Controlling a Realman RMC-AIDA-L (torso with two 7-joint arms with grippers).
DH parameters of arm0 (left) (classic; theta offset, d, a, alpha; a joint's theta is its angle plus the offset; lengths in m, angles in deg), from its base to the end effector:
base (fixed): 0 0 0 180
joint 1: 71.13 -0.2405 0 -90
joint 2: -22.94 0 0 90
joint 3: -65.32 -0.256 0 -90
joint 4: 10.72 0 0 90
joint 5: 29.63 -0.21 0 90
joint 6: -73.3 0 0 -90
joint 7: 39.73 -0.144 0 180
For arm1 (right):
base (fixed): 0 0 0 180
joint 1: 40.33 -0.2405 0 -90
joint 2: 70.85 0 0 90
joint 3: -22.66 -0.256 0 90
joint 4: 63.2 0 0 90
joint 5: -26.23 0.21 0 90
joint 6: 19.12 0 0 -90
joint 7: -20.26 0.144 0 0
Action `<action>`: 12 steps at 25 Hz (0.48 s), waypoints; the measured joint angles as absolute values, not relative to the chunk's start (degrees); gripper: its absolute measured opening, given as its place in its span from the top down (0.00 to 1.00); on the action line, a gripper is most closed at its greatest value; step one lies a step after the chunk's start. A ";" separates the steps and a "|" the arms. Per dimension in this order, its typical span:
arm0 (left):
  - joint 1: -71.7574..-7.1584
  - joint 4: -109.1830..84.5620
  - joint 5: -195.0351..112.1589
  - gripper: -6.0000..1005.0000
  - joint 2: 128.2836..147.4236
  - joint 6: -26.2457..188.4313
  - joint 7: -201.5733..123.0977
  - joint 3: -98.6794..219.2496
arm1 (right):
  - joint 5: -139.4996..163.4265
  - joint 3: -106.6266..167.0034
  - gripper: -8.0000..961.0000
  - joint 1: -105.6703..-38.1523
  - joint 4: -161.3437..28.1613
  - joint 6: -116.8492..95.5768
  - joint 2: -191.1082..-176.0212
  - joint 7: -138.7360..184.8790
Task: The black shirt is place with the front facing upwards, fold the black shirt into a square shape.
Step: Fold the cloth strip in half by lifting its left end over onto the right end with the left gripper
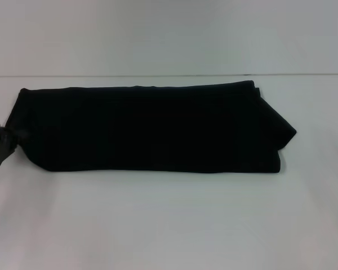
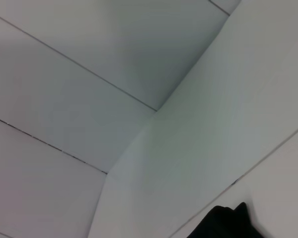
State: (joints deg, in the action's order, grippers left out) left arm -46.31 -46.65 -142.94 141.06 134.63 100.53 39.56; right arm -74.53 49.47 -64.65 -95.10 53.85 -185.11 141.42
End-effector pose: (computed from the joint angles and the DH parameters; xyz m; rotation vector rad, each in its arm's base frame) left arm -0.3689 0.3448 0.0530 -1.3689 -1.9763 -0.9899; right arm 0.3458 0.3439 0.0768 -1.6909 1.6770 1.1475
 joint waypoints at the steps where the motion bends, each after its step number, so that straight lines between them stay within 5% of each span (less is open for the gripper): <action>1: -46.31 -46.65 -142.94 0.95 141.06 134.63 100.53 39.56 | -74.53 49.47 0.18 -64.70 -95.10 53.98 -185.11 141.42; 12: -40.95 -46.59 -142.38 0.94 140.98 137.12 100.53 38.94 | -74.56 49.47 0.19 -64.94 -95.10 54.11 -185.11 141.37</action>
